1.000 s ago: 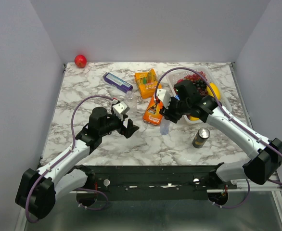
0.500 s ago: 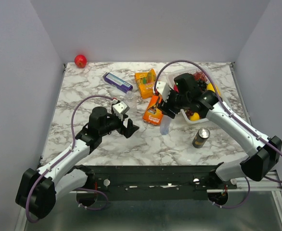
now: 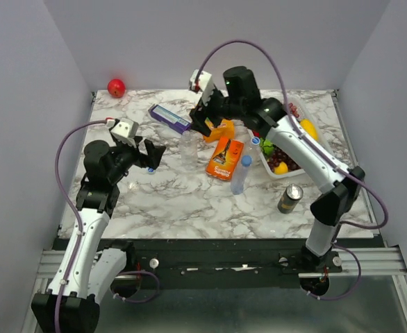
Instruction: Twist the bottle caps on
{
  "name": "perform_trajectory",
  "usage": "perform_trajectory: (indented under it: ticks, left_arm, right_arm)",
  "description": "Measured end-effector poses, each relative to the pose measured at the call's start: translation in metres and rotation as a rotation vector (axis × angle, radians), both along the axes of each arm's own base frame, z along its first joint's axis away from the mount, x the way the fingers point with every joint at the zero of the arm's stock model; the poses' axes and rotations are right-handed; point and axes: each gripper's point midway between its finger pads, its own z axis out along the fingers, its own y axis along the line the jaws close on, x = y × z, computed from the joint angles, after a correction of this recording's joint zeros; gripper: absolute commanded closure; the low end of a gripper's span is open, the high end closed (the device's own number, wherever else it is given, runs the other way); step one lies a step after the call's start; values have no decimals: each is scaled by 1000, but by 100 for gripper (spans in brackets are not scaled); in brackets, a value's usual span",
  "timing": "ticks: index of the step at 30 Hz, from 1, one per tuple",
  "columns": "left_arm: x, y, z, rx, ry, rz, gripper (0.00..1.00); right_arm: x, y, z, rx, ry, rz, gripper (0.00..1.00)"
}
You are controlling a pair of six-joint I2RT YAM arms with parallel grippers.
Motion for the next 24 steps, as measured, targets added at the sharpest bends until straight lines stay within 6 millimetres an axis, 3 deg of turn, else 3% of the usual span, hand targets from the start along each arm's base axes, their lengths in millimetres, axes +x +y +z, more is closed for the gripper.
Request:
perform_trajectory:
  ticks: [4,9,14,18,19,24]
  left_arm:
    - [4,35,-1,-27,36,140,1]
    - [1,60,-2,-56,62,244,1]
    - [-2,65,-2,-66,72,265,1]
    - [-2,64,-5,-70,86,257,1]
    - [-2,62,-6,-71,91,246,1]
    - [-2,49,-18,-66,112,154,1]
  right_arm:
    - [9,36,-57,-54,92,26,11]
    - [17,54,-111,-117,170,22,11]
    - [22,57,-120,-122,171,15,26]
    - [28,61,-119,-112,156,14,48]
    - [29,62,-121,-112,156,15,55]
    - [34,68,-130,-110,156,22,73]
